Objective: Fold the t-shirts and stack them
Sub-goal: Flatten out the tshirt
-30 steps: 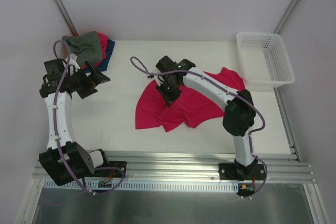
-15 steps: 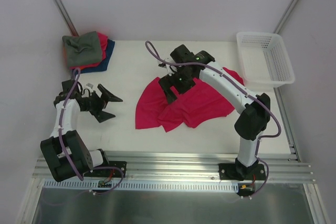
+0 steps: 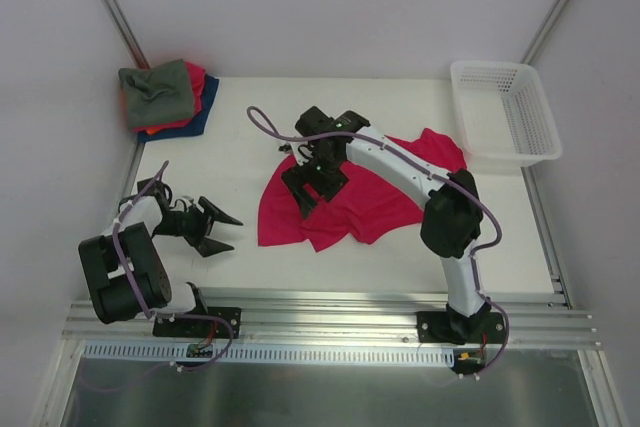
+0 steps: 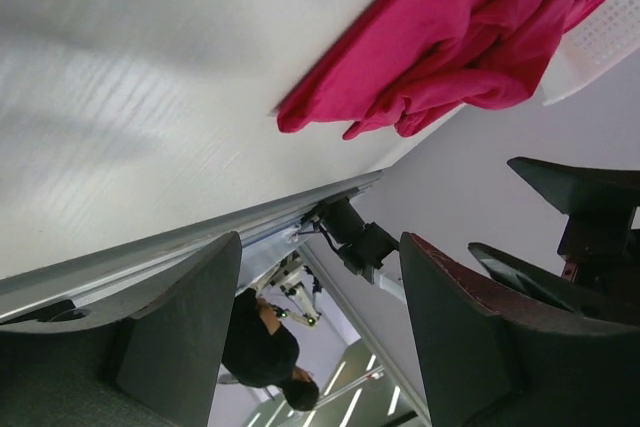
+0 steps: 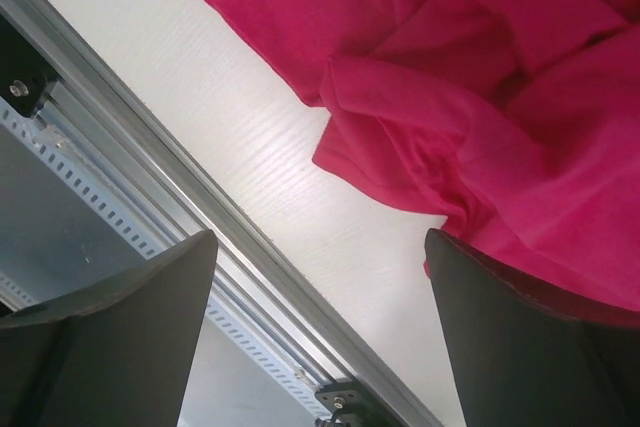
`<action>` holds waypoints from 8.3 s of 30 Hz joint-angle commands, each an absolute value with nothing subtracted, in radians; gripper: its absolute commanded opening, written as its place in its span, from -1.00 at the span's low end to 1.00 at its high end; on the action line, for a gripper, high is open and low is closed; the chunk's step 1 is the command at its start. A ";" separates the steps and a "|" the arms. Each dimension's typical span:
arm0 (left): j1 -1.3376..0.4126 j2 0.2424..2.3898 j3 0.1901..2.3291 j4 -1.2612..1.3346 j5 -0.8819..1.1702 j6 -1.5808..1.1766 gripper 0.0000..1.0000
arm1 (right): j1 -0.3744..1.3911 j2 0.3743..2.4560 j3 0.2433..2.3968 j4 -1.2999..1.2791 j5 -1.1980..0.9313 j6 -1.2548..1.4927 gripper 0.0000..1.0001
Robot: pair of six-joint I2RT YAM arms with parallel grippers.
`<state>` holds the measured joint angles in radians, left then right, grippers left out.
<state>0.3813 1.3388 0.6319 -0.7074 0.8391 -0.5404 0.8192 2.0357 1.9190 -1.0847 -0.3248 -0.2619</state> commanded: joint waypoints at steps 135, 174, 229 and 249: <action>-0.209 1.612 0.827 -0.548 0.408 -0.494 -0.40 | 0.839 2.145 2.043 -1.068 -0.311 -0.216 0.80; -0.074 1.568 0.865 -0.558 0.425 -0.522 -1.00 | 0.954 2.253 1.904 -1.062 -0.224 -0.258 0.53; -0.041 1.519 0.934 -0.554 0.413 -0.473 -1.00 | 0.839 2.071 1.986 -1.065 0.029 -0.402 -0.99; -0.006 1.628 1.739 -0.588 0.249 -0.146 -1.00 | 0.622 1.832 2.258 -0.968 0.169 -0.555 -0.99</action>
